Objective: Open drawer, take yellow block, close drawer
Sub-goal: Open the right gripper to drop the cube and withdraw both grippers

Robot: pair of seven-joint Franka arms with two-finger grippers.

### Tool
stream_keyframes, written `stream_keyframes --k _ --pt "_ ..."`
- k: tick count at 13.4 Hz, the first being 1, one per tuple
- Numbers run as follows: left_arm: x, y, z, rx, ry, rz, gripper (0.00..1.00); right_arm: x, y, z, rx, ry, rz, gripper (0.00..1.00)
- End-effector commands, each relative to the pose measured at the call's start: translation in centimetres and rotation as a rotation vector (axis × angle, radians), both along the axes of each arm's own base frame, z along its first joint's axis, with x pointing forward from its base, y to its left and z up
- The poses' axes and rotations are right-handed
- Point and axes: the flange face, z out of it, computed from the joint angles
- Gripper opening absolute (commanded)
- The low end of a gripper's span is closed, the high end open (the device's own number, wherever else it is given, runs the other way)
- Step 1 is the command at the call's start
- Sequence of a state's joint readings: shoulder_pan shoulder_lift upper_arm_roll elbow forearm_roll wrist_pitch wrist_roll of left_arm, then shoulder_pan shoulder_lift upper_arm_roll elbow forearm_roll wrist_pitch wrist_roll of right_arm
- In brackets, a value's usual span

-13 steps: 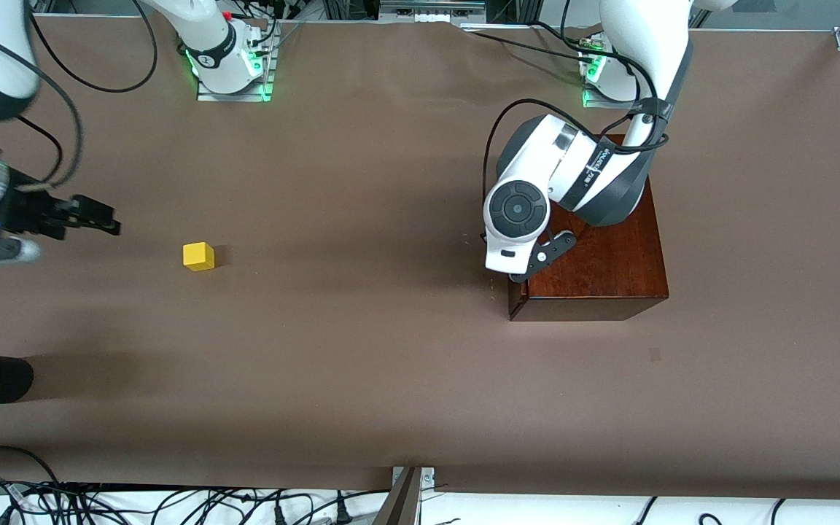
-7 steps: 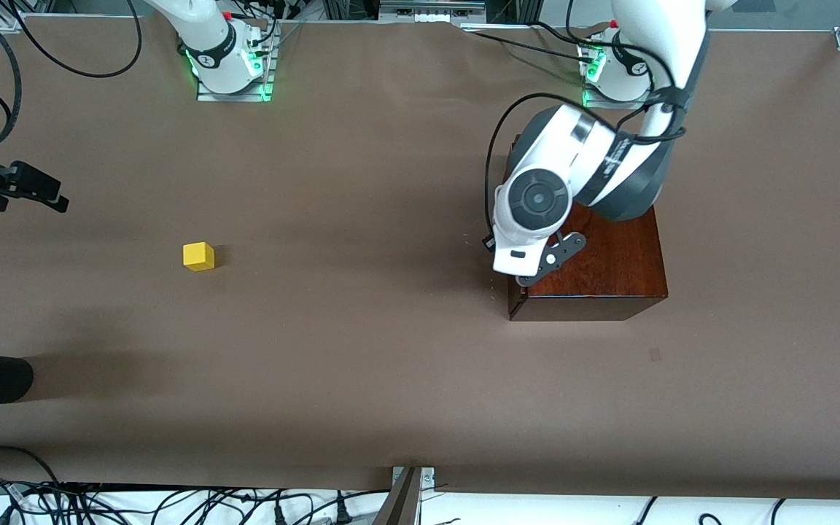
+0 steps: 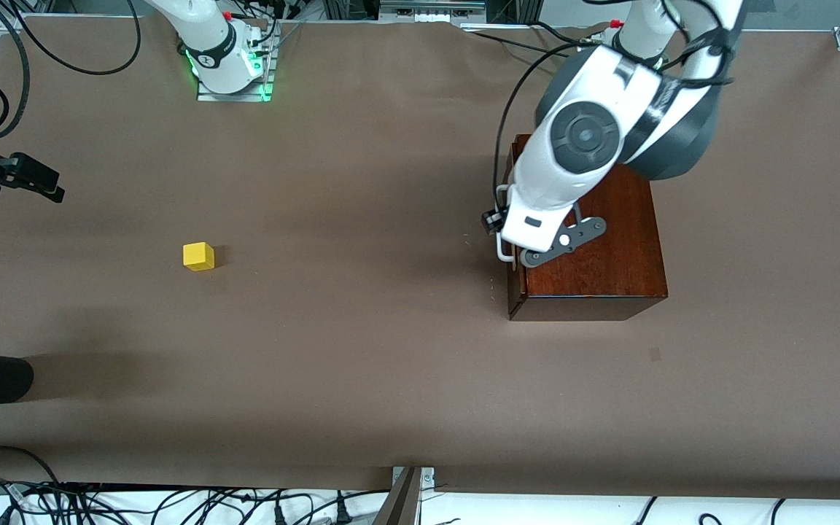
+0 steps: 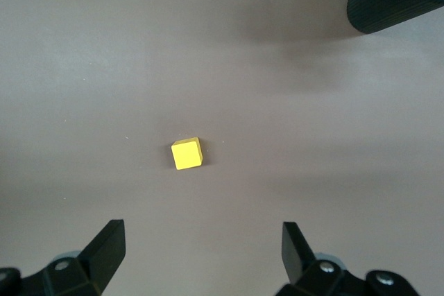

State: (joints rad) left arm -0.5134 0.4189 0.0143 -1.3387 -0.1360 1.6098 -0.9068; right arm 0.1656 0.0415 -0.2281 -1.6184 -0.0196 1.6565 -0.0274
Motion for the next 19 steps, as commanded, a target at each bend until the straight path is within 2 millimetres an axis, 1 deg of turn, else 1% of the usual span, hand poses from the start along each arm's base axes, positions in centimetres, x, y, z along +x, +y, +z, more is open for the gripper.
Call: stream_keyframes --k 1,2,4,6,7,9,10,11,15,16,19 --pt "-0.9 5.9 3.2 -0.063 -0.015 -0.093 1.00 -0.2 0.4 -0.4 -0.015 0.017 -0.010 1.00" --pt "-1.3 7.8 4.3 -0.075 -0.027 -0.153 1.00 -0.2 0.4 -0.4 -0.013 0.017 -0.010 1.00" --pt "-1.1 12.8 6.5 -0.104 -0.045 -0.263 1.00 -0.2 0.4 -0.4 -0.009 0.017 -0.015 1.00" --pt "-1.7 16.3 8.4 -0.113 -0.065 -0.335 1.00 0.1 0.4 -0.6 -0.005 0.018 -0.018 1.00" --pt "-2.2 17.9 8.9 -0.097 -0.076 -0.362 1.00 0.0 0.4 -0.5 -0.004 0.018 -0.018 1.00" --pt "-3.1 20.0 10.2 -0.036 -0.113 -0.436 1.00 0.0 0.2 -0.3 -0.003 0.013 -0.022 1.00" --pt "-3.0 21.0 10.7 -0.009 -0.124 -0.457 1.00 0.0 0.4 -0.3 -0.003 0.011 -0.019 1.00" --pt "-2.9 21.5 10.8 0.003 -0.132 -0.488 1.00 0.2 0.3 -0.3 0.001 0.005 -0.019 1.00" --pt "-1.7 26.3 10.9 -0.010 -0.151 -0.496 1.00 0.2 0.4 -0.1 0.004 0.002 -0.020 1.00" --pt "-1.6 26.7 10.9 -0.011 -0.150 -0.491 1.00 0.2 0.5 -0.1 0.004 0.002 -0.019 1.00" --pt "-1.6 26.7 10.9 -0.012 -0.150 -0.484 1.00 0.2 0.7 -0.1 0.004 0.003 -0.017 1.00"
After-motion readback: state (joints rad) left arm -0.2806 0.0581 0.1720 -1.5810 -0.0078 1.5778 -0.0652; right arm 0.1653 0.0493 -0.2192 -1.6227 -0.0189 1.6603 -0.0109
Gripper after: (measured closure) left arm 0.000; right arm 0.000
